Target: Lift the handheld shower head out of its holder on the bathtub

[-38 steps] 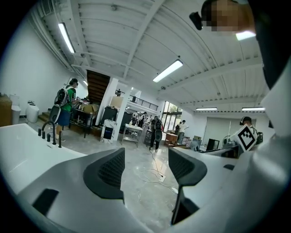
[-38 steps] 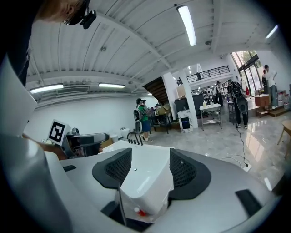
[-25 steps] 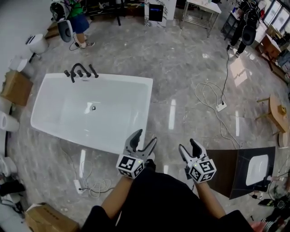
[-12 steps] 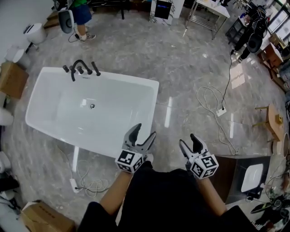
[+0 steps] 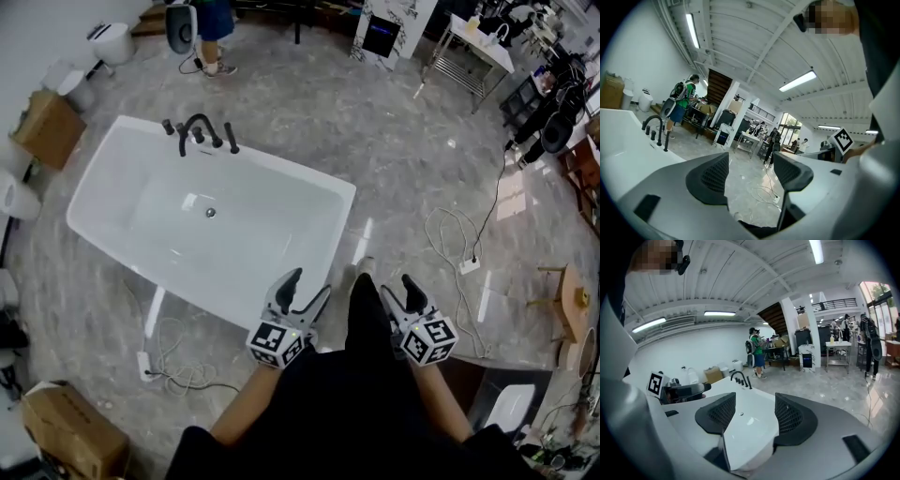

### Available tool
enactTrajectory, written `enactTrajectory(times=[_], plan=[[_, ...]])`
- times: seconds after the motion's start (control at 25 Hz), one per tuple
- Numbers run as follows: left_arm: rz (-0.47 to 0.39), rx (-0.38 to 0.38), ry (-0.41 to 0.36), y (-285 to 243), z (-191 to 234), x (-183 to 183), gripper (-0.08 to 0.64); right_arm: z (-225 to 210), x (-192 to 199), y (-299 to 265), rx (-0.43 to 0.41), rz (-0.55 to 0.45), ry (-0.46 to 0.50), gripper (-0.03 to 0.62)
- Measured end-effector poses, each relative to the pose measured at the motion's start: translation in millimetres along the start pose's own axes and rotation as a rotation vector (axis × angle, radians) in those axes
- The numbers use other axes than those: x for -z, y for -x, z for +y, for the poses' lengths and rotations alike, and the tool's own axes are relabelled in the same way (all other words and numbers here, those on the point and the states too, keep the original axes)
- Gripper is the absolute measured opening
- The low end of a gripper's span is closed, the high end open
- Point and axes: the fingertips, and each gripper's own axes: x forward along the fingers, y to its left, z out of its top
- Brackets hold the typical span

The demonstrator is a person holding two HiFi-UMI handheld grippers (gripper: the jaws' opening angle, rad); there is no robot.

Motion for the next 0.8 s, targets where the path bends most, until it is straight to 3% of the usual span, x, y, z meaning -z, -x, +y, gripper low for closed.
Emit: enactTrajectory(times=[0.28,0.48,0.64,0.8], plan=[[-0.037,-0.163,0.005,-38.5,37.0,-10.6,0.276,-25.0,-22.4,-97.5,-0.207,0.048,0.099,0.23],[-0.112,-0.345,0.108,-97.2,73.9,-38.9,0.276,-70.3,-72.9,-179.8,-0.363,0.096,0.209,0.23],[-0.172,-0.448,0.064,-130.8,86.1,-71.1,0.276,-107.8,-106.9,-228.2,-0.421,0.098,0.216,0.23],[-0.189,-0.534,0.063,-136.7,113.7,-90.8,0.276,-108.2,-123.9,-270.9,-0.479,0.114,0.215,0.23]])
